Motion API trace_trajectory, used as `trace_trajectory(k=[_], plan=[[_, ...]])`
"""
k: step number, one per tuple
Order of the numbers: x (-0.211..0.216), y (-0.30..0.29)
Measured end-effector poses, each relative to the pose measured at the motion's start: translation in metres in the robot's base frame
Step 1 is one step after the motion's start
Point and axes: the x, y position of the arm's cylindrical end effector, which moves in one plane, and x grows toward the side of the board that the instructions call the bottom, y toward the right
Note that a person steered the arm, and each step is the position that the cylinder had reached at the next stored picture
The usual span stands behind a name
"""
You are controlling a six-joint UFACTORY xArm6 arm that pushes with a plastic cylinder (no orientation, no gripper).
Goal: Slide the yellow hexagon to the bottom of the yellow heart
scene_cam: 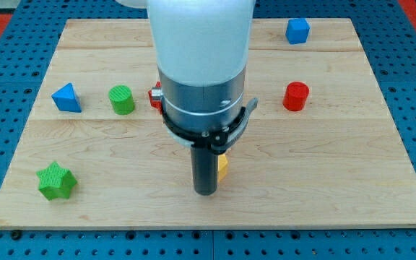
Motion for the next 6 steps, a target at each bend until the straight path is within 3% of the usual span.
trace_trajectory(k=[3,6], plan=[[-0.075,0.045],[-0.085,0.006]])
